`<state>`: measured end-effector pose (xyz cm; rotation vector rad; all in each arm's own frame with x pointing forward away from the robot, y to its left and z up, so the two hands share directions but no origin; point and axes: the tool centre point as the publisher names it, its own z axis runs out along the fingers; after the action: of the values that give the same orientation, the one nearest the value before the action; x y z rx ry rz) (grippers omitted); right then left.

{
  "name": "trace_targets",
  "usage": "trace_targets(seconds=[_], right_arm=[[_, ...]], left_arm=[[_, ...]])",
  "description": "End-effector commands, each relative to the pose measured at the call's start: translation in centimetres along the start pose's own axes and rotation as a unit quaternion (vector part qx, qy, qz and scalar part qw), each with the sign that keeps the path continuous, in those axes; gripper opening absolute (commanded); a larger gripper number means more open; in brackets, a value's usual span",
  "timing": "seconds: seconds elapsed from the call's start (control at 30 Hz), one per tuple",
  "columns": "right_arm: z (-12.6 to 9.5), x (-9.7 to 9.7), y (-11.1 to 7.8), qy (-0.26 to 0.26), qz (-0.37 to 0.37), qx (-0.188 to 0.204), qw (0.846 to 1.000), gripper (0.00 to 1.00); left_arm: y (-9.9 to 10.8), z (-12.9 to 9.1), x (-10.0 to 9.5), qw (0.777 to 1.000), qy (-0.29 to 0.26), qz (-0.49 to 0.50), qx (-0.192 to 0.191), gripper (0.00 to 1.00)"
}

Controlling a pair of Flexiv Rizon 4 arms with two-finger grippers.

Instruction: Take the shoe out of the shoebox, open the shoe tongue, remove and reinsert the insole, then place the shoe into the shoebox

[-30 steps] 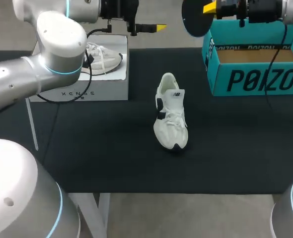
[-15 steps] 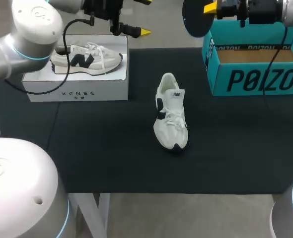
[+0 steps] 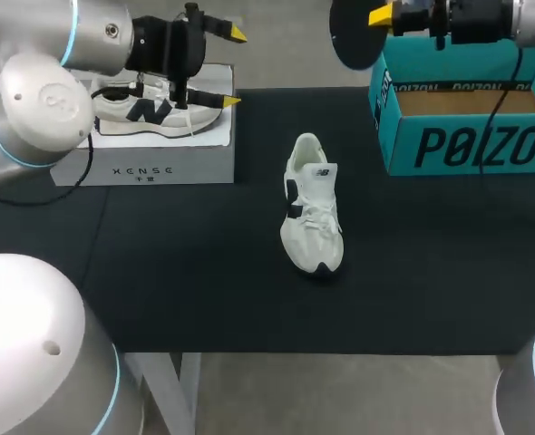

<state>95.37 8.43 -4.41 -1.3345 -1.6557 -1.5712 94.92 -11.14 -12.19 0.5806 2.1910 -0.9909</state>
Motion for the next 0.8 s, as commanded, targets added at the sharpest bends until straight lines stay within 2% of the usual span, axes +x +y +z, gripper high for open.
trace_targets(seconds=[0.03, 0.13, 0.33, 0.8], right_arm=[[0.19, 0.39, -0.13, -0.003, 0.000, 0.001, 1.000, 0.00], [0.23, 0.57, -0.34, 0.007, -0.009, -0.002, 1.000, 0.00], [0.32, 0.81, -0.35, 0.025, -0.015, -0.008, 1.000, 0.00], [0.83, 1.30, 0.04, 0.008, -0.027, 0.013, 1.000, 0.00]], left_arm=[[0.65, -0.50, 0.94, 0.999, -0.031, 0.008, 0.011, 1.00], [0.74, -0.53, 0.85, 0.999, -0.040, 0.024, 0.020, 1.00], [1.22, -0.22, 0.68, 0.999, -0.005, 0.042, 0.006, 1.00], [1.22, -0.22, 0.68, 0.999, -0.005, 0.042, 0.006, 1.00]])
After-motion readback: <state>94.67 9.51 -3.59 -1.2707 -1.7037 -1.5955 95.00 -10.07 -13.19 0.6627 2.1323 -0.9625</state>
